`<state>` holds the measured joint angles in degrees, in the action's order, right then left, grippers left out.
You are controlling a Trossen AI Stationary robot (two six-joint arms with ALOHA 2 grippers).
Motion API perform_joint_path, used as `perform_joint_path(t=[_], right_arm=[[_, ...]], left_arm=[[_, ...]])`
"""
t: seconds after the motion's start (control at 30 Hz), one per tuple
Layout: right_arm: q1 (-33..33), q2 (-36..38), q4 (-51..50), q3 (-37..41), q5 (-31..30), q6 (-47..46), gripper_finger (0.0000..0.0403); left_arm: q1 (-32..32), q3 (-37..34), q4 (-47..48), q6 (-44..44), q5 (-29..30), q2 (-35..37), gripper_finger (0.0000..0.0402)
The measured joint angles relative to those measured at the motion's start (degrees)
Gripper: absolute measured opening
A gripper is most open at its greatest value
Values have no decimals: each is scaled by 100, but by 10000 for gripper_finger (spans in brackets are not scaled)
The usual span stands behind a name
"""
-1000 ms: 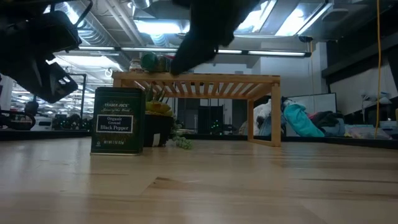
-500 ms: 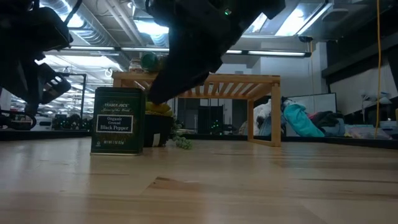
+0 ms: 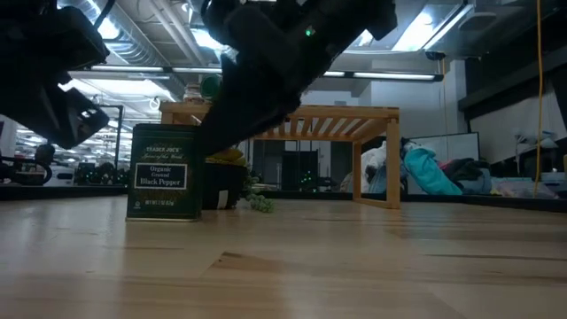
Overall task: Shelf spices
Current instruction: Put the black seasoning can on the shelf
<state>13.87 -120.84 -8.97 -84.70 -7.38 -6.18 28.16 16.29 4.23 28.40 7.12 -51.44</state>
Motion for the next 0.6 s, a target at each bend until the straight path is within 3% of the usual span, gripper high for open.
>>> perform_joint_path(t=[0.17,0.6], right_arm=[[0,-109,99,5,-131,3,182],[0,-172,629,0,-164,5,182]], left_arm=[[0,-1,-202,29,193,-497,86],[-7,-2,-2102,-420,541,-2081,86]])
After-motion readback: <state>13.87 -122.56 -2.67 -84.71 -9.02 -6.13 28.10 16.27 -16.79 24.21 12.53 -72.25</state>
